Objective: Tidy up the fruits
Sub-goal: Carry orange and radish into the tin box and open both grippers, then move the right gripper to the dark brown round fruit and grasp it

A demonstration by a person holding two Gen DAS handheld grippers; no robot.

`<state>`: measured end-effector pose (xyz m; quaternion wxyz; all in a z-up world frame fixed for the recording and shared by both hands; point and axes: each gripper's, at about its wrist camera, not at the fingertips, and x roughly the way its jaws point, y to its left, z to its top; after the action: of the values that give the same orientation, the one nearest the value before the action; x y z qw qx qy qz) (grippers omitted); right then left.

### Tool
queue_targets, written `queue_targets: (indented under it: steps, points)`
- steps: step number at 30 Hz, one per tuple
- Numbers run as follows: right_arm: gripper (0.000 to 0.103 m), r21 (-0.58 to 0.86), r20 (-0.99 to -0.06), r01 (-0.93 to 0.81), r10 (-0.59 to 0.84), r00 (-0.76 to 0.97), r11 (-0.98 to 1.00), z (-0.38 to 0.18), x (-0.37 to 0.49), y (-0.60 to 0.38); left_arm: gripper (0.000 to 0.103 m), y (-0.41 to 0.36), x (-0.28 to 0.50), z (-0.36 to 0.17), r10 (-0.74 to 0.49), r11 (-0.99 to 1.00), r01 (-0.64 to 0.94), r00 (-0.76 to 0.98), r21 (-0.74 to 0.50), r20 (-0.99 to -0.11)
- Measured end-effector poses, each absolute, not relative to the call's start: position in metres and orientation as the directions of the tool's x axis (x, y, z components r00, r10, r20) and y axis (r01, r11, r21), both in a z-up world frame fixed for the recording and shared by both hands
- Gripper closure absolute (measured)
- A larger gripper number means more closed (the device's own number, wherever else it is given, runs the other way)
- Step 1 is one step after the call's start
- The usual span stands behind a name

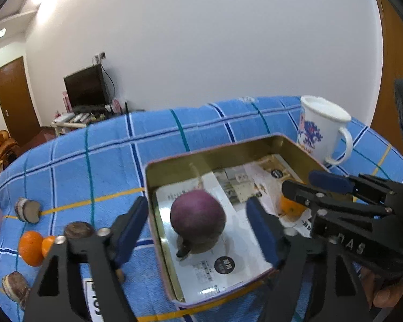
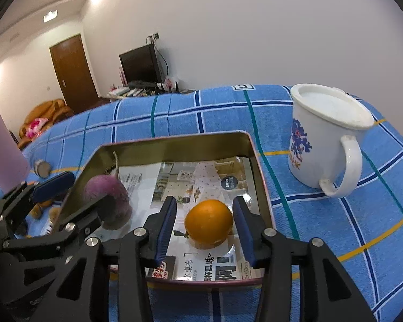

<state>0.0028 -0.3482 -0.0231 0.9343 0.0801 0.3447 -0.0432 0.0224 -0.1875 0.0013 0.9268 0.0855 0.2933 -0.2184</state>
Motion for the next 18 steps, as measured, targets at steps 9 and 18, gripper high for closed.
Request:
queue_targets:
  steps: [9,18]
  points:
    - [0.022,0.365,-0.527,0.106,0.112,0.842,0.925,-0.012,-0.010,-0.374,0.000,-0.168,0.013,0.019,-0.363,0.910,0.415,0.786,-0.008,-0.501]
    - [0.017,0.267,-0.372,0.136,-0.028,0.928,0.954,0.011,-0.034,-0.367,0.000,-0.155,0.008,0.019,-0.338,0.921,0.390,0.794,-0.001,-0.505]
